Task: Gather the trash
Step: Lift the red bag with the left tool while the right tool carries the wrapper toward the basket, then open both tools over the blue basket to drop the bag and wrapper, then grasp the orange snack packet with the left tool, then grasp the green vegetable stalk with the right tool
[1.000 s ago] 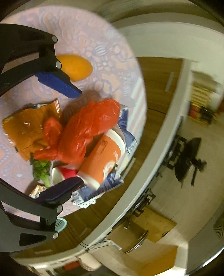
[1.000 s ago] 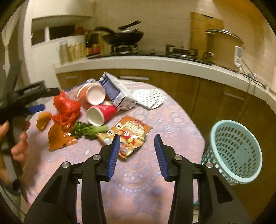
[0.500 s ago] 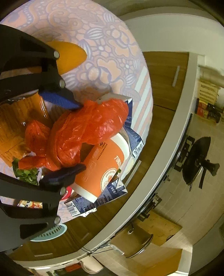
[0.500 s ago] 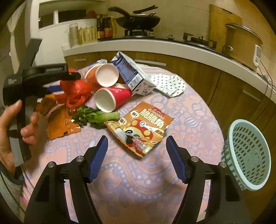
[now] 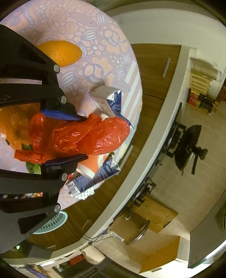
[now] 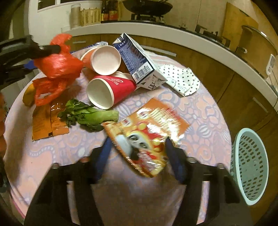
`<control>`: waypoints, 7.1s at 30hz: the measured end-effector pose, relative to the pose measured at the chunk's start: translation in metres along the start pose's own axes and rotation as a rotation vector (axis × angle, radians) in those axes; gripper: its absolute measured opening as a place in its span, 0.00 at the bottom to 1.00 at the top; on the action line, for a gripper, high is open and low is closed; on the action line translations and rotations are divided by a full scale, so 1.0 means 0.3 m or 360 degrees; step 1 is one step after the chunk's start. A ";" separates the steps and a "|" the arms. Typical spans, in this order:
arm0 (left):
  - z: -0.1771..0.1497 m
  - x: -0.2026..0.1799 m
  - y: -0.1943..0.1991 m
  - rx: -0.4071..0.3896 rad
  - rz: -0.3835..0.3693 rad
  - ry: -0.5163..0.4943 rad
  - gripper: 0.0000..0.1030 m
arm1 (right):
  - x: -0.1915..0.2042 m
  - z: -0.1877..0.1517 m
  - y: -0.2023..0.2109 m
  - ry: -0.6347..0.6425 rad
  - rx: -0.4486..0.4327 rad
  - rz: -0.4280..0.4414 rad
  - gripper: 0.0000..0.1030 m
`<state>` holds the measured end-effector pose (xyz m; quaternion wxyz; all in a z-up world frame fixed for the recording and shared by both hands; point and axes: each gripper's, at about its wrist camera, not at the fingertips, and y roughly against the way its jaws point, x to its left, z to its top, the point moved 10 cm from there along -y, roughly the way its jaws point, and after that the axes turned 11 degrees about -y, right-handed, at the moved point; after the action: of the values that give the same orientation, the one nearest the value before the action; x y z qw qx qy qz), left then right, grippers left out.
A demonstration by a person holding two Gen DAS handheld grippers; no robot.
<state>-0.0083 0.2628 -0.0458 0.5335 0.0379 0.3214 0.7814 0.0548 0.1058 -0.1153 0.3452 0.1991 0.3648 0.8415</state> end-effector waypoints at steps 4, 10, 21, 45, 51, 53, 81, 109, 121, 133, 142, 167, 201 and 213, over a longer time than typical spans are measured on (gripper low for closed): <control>0.008 -0.028 0.027 -0.0016 -0.0048 0.0003 0.34 | -0.009 0.007 0.007 -0.0029 -0.0006 0.0055 0.19; 0.032 -0.095 0.067 -0.0054 -0.0106 -0.0020 0.34 | -0.043 0.057 0.113 -0.0084 -0.0147 0.0096 0.12; 0.074 -0.356 0.104 -0.0100 -0.0265 -0.0183 0.34 | -0.227 0.161 0.344 -0.0229 -0.0407 0.0074 0.06; 0.018 -0.362 0.087 -0.0068 -0.0273 -0.0171 0.34 | -0.202 -0.065 0.020 -0.0243 0.0078 0.0155 0.77; 0.011 -0.340 0.085 -0.0067 -0.0277 -0.0149 0.34 | -0.112 -0.073 0.030 -0.0083 0.0032 0.0074 0.40; 0.007 -0.339 0.087 -0.0061 -0.0274 -0.0152 0.34 | -0.087 -0.075 0.046 -0.0065 0.0017 0.0101 0.07; -0.063 -1.041 -0.150 0.0118 -0.0711 -0.0433 0.34 | -0.923 0.016 0.493 -0.0690 -0.0457 -0.0295 0.05; -0.387 -1.403 -0.552 0.0486 -0.0746 -0.0688 0.59 | -1.350 -0.274 0.166 -0.1156 0.0017 -0.0379 0.10; -0.324 -1.347 -0.467 0.0418 -0.0779 -0.0627 0.60 | -1.282 -0.206 0.263 -0.1042 -0.0102 -0.0401 0.52; -0.158 -1.079 -0.187 0.0161 -0.0713 -0.0492 0.60 | -0.927 0.010 0.406 -0.0755 -0.0333 -0.0189 0.52; -0.051 -0.668 0.035 -0.0022 -0.0429 -0.0318 0.64 | -0.565 0.139 0.416 -0.0549 -0.0403 -0.0015 0.52; -0.280 0.061 0.005 0.0324 0.0148 0.0029 0.77 | 0.093 0.100 0.081 -0.0119 -0.0112 0.0290 0.52; -0.194 0.133 0.163 0.0000 0.0262 0.0027 0.34 | 0.336 -0.035 0.059 0.0204 0.0225 0.0716 0.47; -0.177 0.108 0.197 -0.0045 0.0235 0.0005 0.34 | 0.354 -0.033 -0.028 0.0303 0.0210 0.0506 0.44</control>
<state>-0.0912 0.2528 -0.0648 0.4743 0.0526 0.3075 0.8232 -0.0198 0.1823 -0.1192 0.1581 0.1960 0.4142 0.8747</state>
